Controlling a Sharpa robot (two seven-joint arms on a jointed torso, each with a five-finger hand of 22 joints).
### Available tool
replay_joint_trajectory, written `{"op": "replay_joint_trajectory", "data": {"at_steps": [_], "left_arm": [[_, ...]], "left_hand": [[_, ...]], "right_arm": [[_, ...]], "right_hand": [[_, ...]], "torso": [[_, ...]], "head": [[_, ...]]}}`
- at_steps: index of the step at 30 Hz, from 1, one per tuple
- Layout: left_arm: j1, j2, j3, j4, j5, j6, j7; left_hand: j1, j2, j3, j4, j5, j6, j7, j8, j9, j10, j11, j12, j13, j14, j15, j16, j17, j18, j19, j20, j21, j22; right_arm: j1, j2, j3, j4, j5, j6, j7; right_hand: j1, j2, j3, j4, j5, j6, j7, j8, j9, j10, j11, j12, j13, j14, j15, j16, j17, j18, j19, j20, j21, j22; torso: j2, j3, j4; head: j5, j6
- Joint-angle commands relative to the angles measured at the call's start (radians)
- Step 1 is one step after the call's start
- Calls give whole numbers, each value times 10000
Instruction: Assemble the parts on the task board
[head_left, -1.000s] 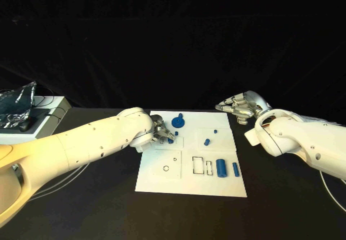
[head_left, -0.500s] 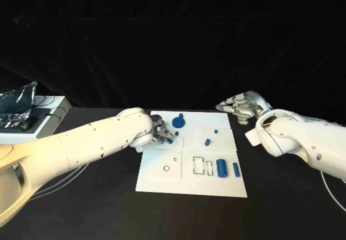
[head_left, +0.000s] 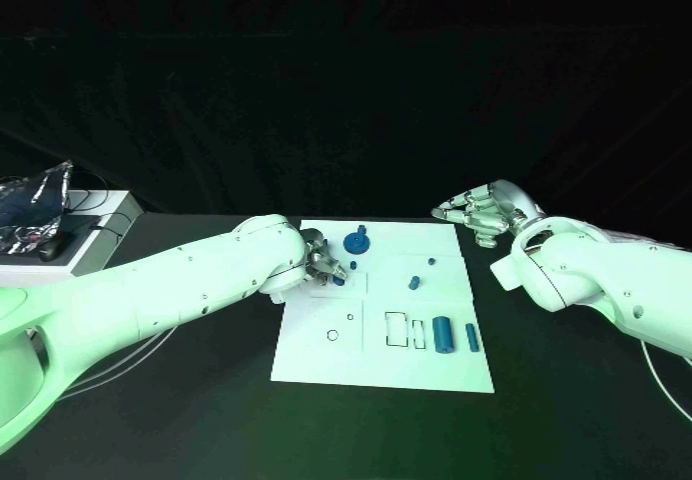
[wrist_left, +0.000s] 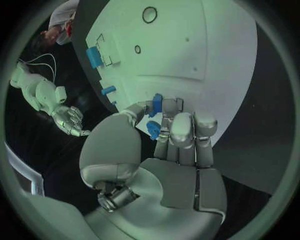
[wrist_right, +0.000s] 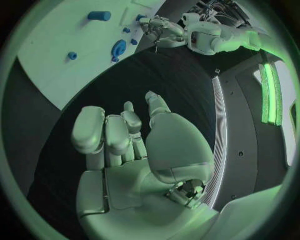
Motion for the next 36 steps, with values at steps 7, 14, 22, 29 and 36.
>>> {"op": "replay_joint_trajectory", "data": {"at_steps": [7, 14, 22, 29, 36], "left_arm": [[-27, -48, -23, 34, -151, 297, -54], [-28, -51, -27, 45, -194, 230, -35], [-27, -14, -27, 65, -213, 260, -15], [-27, 52, -28, 36, -203, 286, 10], [-27, 166, -33, -25, -200, 217, 45]], "left_hand": [[153, 35, 1539, -1424, 35, 298, -213, 49, 74, 195, -214, -36, 18, 42, 6, -9, -2, -38, 67, 25, -36, 47], [135, 35, 1619, -1422, 28, 291, -212, 57, 109, 191, -214, -37, 20, 37, 8, -8, -5, -42, 69, 21, -49, 81], [138, 18, 1599, -1415, 25, 284, -224, 80, 144, 209, -222, -12, 26, 43, 5, 3, -4, -36, 90, 48, -53, 125], [287, 107, 1031, -1245, -48, 362, -305, 107, 129, 337, -263, 68, -44, 64, -6, 91, 36, -11, 158, 166, -72, 238], [418, 185, 630, -1128, -81, 459, -368, 131, 95, 451, -298, 133, -182, 74, -30, 112, -40, -6, 235, 207, -92, 341]], "right_arm": [[1, -15, 5, 19, -52, 109, 108], [1, -13, 5, 33, -50, 120, 101], [1, -20, 5, 40, -49, 124, 94], [1, -23, 5, 42, -49, 127, 89], [1, -18, 5, 43, -49, 128, 87]], "right_hand": [[-49, 54, -57, 19, 24, -45, 14, -65, -9, -72, -9, -44, -9, -11, -9, 12, -14, 55, 682, -65, -57, 1360], [-62, 66, -59, 37, 25, -31, 9, -63, -33, -60, -11, -22, -4, -9, -11, 13, -13, 52, 686, -67, -48, 1363], [-62, 66, -59, 37, 25, -31, 9, -63, -33, -60, -11, -22, -4, -9, -11, 13, -13, 52, 686, -67, -48, 1363], [-62, 66, -59, 37, 25, -31, 9, -63, -33, -60, -11, -22, -4, -9, -11, 13, -13, 52, 686, -67, -48, 1363], [-62, 66, -59, 37, 25, -31, 9, -63, -33, -60, -11, -22, -4, -9, -11, 13, -13, 52, 686, -67, -48, 1363]], "torso": [[-8, 10, 2], [-5, 5, 1], [-7, 15, -3], [-3, 21, -2], [-2, 20, -10]], "head": [[27, -72], [31, -72], [36, -87], [37, -88], [25, -110]]}}
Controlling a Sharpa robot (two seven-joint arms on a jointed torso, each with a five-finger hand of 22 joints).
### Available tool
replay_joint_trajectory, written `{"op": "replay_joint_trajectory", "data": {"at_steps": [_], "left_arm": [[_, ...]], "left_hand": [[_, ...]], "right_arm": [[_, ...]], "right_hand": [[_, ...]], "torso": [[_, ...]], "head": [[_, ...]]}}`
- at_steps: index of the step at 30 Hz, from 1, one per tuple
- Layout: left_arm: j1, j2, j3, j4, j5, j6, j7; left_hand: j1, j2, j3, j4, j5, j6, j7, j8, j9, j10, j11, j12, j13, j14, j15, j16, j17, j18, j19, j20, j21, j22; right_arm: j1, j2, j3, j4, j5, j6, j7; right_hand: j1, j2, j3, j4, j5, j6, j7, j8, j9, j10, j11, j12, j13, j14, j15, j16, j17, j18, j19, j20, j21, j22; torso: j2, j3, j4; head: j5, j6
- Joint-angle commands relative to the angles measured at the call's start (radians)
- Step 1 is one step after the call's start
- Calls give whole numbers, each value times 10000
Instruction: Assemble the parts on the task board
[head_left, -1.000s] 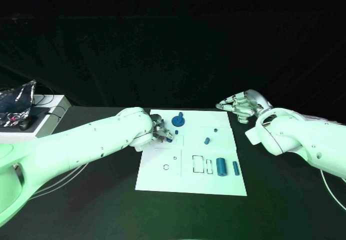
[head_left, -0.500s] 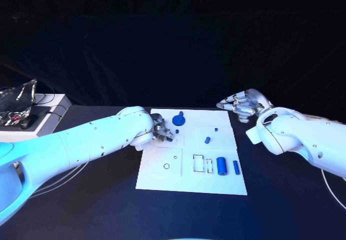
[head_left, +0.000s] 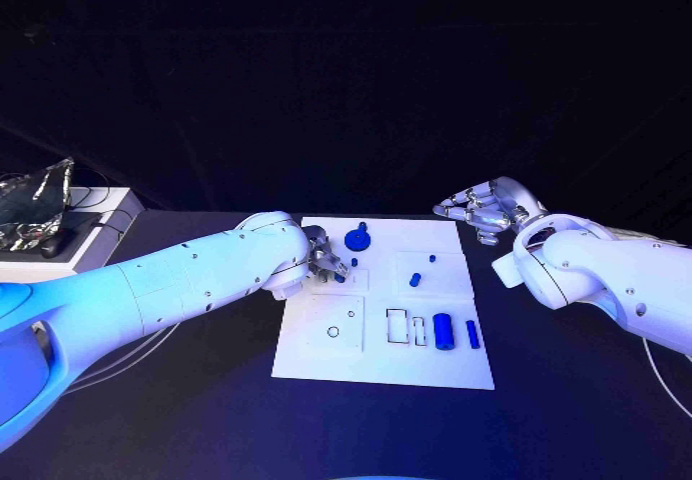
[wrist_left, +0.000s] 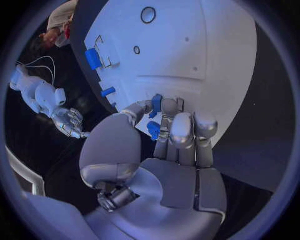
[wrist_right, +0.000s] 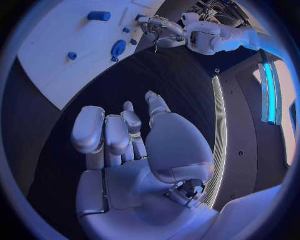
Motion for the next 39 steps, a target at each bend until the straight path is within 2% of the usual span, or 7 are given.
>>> {"op": "replay_joint_trajectory", "data": {"at_steps": [1, 15, 22, 26, 31, 36, 39], "left_arm": [[-30, 85, -23, 17, -18, 155, 49], [-31, 148, -46, 24, -76, 124, 69], [-31, 146, -51, 28, -89, 126, 72], [-31, 168, -52, -3, -90, 74, 77], [-31, 189, -54, -55, -88, 28, 73], [-32, 194, -57, -82, -76, 28, 60], [-32, 194, -58, -101, -73, 18, 50]], "left_hand": [[372, 230, 813, -922, -28, 387, -277, 38, -23, 315, -245, 78, -27, 51, -49, 55, -41, -10, 70, 17, -28, 45], [503, 274, 490, -902, -27, 602, -371, 66, -71, 549, -323, 151, -266, 44, -100, 56, -358, -95, 236, -85, -6, 263], [571, 408, 38, -881, -64, 685, -429, 98, -77, 633, -359, 230, -441, 15, -128, 126, -542, -145, 292, -141, -67, 371], [603, 531, -481, -747, -115, 692, -516, 413, 128, 533, -393, 277, -198, -2, -145, 160, -614, -180, 322, -173, -110, 432], [611, 574, -1002, -541, -152, 657, -537, 427, 58, 512, -380, 205, -76, -27, -138, 149, -714, -200, 333, -200, -168, 485], [627, 613, -2034, -149, -180, 668, -569, 420, -13, 473, -386, 176, 10, -45, -147, 120, -800, -238, 344, -262, -232, 519], [828, 728, -2682, 79, -179, 662, -576, 402, -68, 456, -379, 157, 45, -54, -161, 106, -847, -259, 350, -292, -285, 541]], "right_arm": [[1, 0, 5, 18, -50, 119, 92], [1, -20, 5, 29, -50, 119, 88], [1, -28, 5, 29, -50, 117, 89], [1, -23, 5, 23, -50, 116, 94], [1, -21, 5, 19, -48, 116, 99], [1, -29, 5, 19, -44, 117, 100], [1, -31, 5, 18, -41, 118, 100]], "right_hand": [[-62, 66, -31, 8, 25, -31, 9, -63, -9, -68, -19, -22, -4, -9, -11, 13, -14, 53, 685, -67, -49, 1358], [-62, 66, -31, 8, 25, -31, 9, -63, -9, -68, -19, -22, -4, -9, -11, 13, -14, 53, 685, -67, -49, 1358], [-62, 66, -31, 8, 25, -31, 9, -63, -9, -68, -19, -22, -4, -9, -11, 13, -14, 53, 685, -67, -49, 1358], [-62, 66, -31, 8, 25, -31, 9, -63, -9, -68, -19, -22, -4, -9, -11, 13, -14, 53, 685, -67, -49, 1358], [-62, 66, -31, 8, 25, -31, 9, -63, -9, -68, -19, -22, -4, -9, -11, 13, -14, 53, 685, -67, -49, 1358], [-62, 66, -31, 8, 25, -31, 9, -63, -9, -68, -19, -22, -4, -9, -11, 13, -14, 53, 685, -67, -49, 1358], [-62, 66, -31, 8, 25, -31, 9, -63, -9, -68, -19, -22, -4, -9, -11, 13, -14, 53, 685, -67, -49, 1358]], "torso": [[-2, -4, -10], [-15, -11, 6], [-11, -18, 10], [-8, -17, 16], [-12, -16, 2], [-11, -14, 0], [-8, -13, 6]], "head": [[-10, -21], [-46, -59], [-64, -72], [-63, -64], [-65, -61], [-69, -67], [-71, -54]]}}
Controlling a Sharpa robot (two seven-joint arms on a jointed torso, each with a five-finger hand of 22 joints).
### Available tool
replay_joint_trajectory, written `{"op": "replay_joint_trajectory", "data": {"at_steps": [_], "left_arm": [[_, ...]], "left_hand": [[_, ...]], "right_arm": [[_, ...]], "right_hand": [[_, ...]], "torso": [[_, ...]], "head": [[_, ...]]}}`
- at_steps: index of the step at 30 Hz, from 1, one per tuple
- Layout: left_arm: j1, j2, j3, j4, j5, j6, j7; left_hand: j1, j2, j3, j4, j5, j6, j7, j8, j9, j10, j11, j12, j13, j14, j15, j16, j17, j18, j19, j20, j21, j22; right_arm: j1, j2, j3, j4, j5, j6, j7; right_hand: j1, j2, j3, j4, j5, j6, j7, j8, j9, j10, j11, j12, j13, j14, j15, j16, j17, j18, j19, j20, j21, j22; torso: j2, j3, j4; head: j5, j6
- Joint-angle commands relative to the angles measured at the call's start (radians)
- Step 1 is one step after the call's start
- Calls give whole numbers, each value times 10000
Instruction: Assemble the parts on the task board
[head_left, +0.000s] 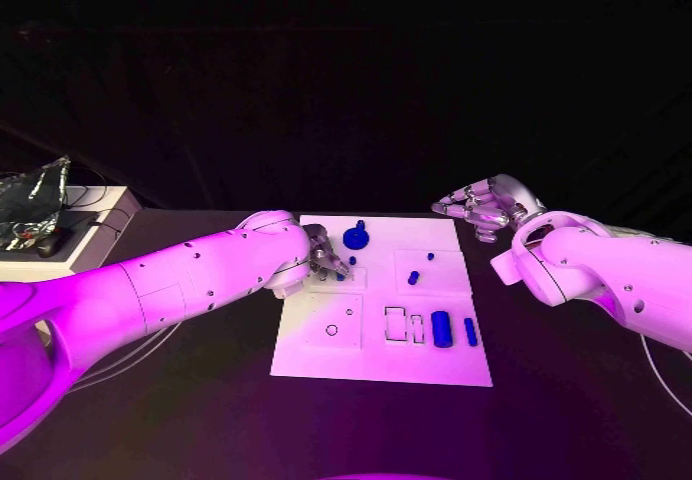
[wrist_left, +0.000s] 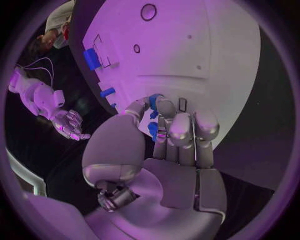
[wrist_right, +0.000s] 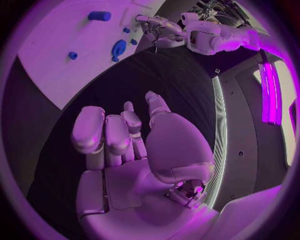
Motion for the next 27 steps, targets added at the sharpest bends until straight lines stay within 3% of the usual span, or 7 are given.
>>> {"op": "replay_joint_trajectory", "data": {"at_steps": [1, 4, 22, 27], "left_arm": [[-31, 39, -19, 2, 75, 69, 79], [-31, 33, -20, -20, 77, 66, 66], [-40, -103, -19, 21, 78, 148, -12], [-56, -188, -10, 120, 78, 85, -13]], "left_hand": [[168, 136, -309, 151, -15, -28, -43, -35, -34, -45, -57, -71, 19, 17, -15, -19, -41, -100, 14, -47, -80, 19], [303, 158, -616, 381, -20, -36, -48, -8, -50, -50, -61, -73, 36, 19, -13, -18, -66, -106, 27, -52, -125, 67], [402, 286, -2046, 865, -31, -26, -60, 129, -27, -70, -53, 6, 22, 11, -19, 12, -71, -111, 89, -57, -277, 276], [563, 586, -3225, 982, -46, -24, -65, 187, 17, -69, -55, 47, -6, 13, -18, 23, -66, -106, 123, -50, -330, 364]], "right_arm": [[0, -3, 5, 10, -41, 114, 102], [0, -5, 5, 9, -39, 117, 103], [0, -54, 5, 17, -28, 92, 124], [-1, -59, 5, 13, -26, 85, 131]], "right_hand": [[-62, 66, -32, 9, 25, -31, 10, -63, -10, -69, -21, -22, -5, -9, -11, 13, -14, 53, 685, -67, -49, 1362], [-74, 50, -38, 23, 37, -48, 14, -64, -23, -91, -17, -59, -34, -14, -8, -10, -35, 59, 682, -66, -95, 1353], [-74, 50, -38, 23, 37, -48, 14, -64, -23, -91, -17, -59, -34, -14, -8, -10, -35, 59, 682, -66, -95, 1353], [-74, 50, -38, 23, 37, -48, 14, -64, -23, -91, -17, -59, -34, -14, -8, -10, -35, 59, 682, -66, -95, 1353]], "torso": [[5, 6, 4], [-1, 7, 2], [-1, -1, 8], [-2, -14, 4]], "head": [[-4, 10], [-6, 2], [-14, -21], [-19, -14]]}}
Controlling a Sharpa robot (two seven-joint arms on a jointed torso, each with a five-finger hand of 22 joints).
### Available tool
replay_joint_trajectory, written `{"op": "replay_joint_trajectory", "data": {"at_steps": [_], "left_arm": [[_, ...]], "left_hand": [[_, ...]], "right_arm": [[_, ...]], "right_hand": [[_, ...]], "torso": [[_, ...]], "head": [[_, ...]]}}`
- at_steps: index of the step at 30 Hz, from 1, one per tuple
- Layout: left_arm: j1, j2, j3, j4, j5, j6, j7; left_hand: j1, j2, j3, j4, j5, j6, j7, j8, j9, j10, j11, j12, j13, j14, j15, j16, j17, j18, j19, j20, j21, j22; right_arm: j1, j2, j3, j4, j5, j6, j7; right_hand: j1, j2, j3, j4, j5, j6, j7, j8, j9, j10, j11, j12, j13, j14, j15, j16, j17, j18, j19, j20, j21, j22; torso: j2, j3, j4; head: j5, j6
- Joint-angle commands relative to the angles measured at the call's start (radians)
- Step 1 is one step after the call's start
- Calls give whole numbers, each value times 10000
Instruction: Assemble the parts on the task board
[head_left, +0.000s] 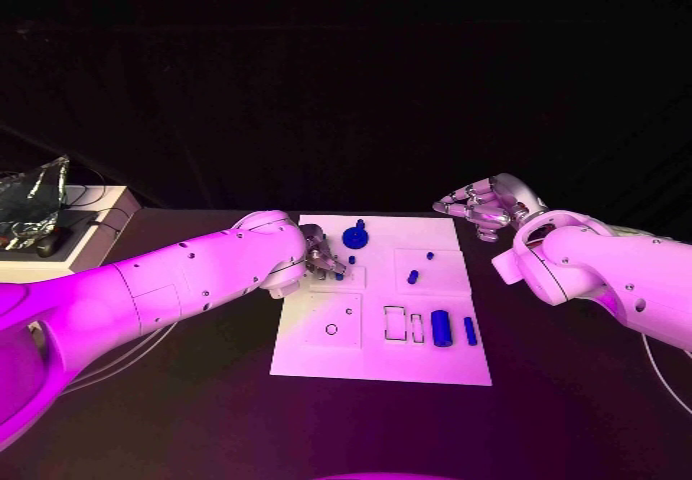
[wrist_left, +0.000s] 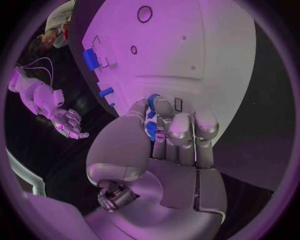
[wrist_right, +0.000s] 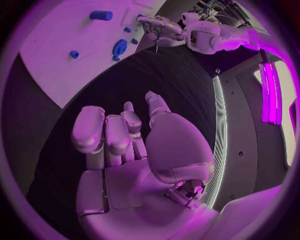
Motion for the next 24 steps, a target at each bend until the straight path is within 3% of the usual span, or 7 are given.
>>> {"op": "replay_joint_trajectory", "data": {"at_steps": [1, 4, 5, 9, 16, 20, 24], "left_arm": [[-37, -50, -5, 72, 45, 65, -22], [-42, -98, 8, 124, 45, 41, -32], [-43, -110, 12, 138, 45, 32, -33], [-46, -161, 33, 212, 47, -14, -36], [-48, -237, 62, 339, 69, -129, -21], [-49, -269, 79, 409, 98, -252, 12], [-50, -325, 107, 509, 126, -388, 74]], "left_hand": [[-102, 65, -526, 49, -44, 31, 23, 69, 26, 4, 56, 43, -13, 15, -15, 24, 0, -109, 91, -14, -54, 35], [-99, 171, -1091, 136, -486, 43, 35, 109, 62, 10, 55, 63, -18, 16, -17, 39, 14, -110, 119, -17, -56, 78], [-130, 203, -1158, 167, -1096, 51, 44, 126, 76, 15, 58, 69, -17, 18, -15, 46, 22, -110, 123, -20, -57, 85], [-177, 210, -1335, 259, -1644, 45, 50, 174, 127, 14, 67, 88, -20, 19, -11, 60, 31, -105, 126, -13, -73, 112], [-247, 121, -1293, 418, -2126, 40, 57, 206, 162, 11, 75, 110, -26, 18, -9, 67, 30, -104, 139, -10, -93, 146], [-336, 4, -1200, 590, -2596, 37, 65, 213, 170, 4, 77, 114, -34, 15, -8, 61, 19, -103, 138, -17, -119, 157], [-356, -142, -1007, 781, -2712, 32, 64, 224, 180, -3, 79, 127, -41, 12, -10, 61, 11, -108, 152, -25, -144, 187]], "right_arm": [[-2, -9, 5, 11, -31, 83, 125], [-3, -12, 5, 10, -30, 77, 131], [-4, -13, 5, 9, -30, 76, 132], [-5, -18, 5, 6, -28, 68, 136], [-8, -28, 5, 1, -24, 63, 140], [-11, -33, 5, -5, -21, 66, 141], [-13, -36, 5, -10, -19, 68, 144]], "right_hand": [[-74, 50, -38, 23, 37, -47, 15, -64, -9, -64, 10, -59, -9, -13, -8, -9, -8, 58, 682, -66, -25, 1346], [-74, 50, -38, 23, 37, -47, 15, -64, -9, -64, 10, -59, -9, -13, -8, -9, -8, 58, 682, -66, -25, 1346], [-74, 50, -38, 23, 37, -47, 15, -64, -9, -64, 10, -59, -9, -13, -8, -9, -8, 58, 682, -66, -25, 1346], [-74, 50, -38, 23, 37, -47, 15, -64, -9, -64, 10, -59, -9, -13, -8, -9, -8, 58, 682, -66, -25, 1346], [-74, 50, -38, 23, 37, -47, 15, -64, -9, -64, 10, -59, -9, -13, -8, -9, -8, 58, 682, -66, -25, 1346], [-74, 50, -38, 23, 37, -47, 15, -64, -9, -64, 10, -59, -9, -13, -8, -9, -8, 58, 682, -66, -25, 1346], [-74, 50, -38, 23, 37, -47, 15, -64, -9, -64, 10, -59, -9, -13, -8, -9, -8, 58, 682, -66, -25, 1346]], "torso": [[2, -7, 1], [-2, -5, -2], [-2, 1, -1], [4, -1, 7], [4, 1, -2], [2, 0, -7], [4, 8, -7]], "head": [[-7, 4], [-1, -1], [-2, -1], [-10, -6], [-3, -4], [-5, -3], [-4, -5]]}}
